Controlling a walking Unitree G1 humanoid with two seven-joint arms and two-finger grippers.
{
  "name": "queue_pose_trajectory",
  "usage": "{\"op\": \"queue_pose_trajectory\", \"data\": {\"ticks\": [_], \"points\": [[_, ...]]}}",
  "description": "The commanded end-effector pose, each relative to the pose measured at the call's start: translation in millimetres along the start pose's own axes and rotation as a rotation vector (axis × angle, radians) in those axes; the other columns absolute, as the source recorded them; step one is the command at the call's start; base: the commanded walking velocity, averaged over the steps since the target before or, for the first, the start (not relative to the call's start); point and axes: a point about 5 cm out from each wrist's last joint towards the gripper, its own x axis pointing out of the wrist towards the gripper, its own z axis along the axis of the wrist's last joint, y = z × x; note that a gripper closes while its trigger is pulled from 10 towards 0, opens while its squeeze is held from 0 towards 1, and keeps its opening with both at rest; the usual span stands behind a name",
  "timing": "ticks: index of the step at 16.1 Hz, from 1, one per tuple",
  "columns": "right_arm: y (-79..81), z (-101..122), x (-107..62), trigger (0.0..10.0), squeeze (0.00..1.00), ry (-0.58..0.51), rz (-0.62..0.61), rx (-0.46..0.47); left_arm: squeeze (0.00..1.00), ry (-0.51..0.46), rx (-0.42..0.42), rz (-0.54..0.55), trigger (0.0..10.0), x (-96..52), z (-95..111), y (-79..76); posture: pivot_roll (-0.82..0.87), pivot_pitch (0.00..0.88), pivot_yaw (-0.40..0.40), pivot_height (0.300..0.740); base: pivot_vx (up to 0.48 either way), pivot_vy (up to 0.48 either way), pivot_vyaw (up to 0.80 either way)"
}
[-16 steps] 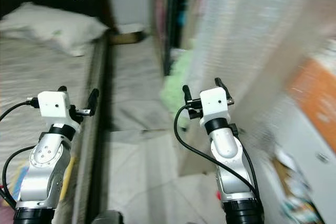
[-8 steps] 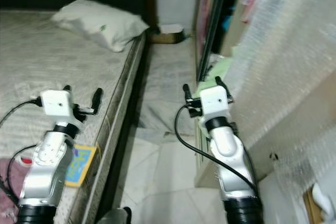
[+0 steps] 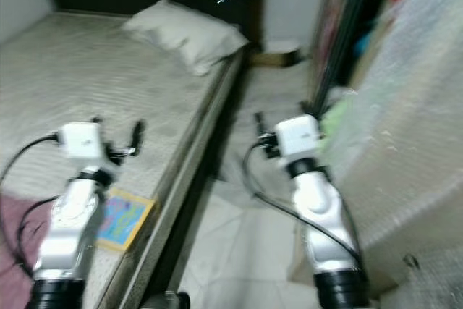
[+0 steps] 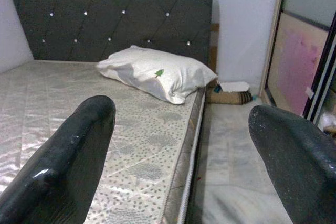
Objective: Clean up the room
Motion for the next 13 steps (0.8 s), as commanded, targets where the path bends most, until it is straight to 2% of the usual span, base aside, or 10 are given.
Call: {"op": "queue_pose_trajectory", "data": {"ticks": [1, 6, 13], "points": [[9.2, 4, 3.4, 10.0, 0.00, -0.016, 0.028, 0.021, 0.00, -0.003, 0.023, 0.032, 10.0, 0.0, 2, 11.3, -0.04, 0.000, -0.017, 0.740, 0.000, 0.000, 0.80], [10.2, 4, 2.7, 10.0, 0.00, -0.024, 0.042, 0.026, 0.00, -0.013, 0.029, 0.041, 10.0, 1.9, 3, 11.4, -0.04, 0.000, -0.016, 0.740, 0.000, 0.000, 0.80], [19.6, 11, 6.2, 10.0, 0.00, -0.064, 0.104, 0.037, 0.00, -0.024, 0.038, 0.050, 10.0, 5.6, 4, 11.9, -0.04, 0.000, -0.019, 0.740, 0.000, 0.000, 0.80]]}}
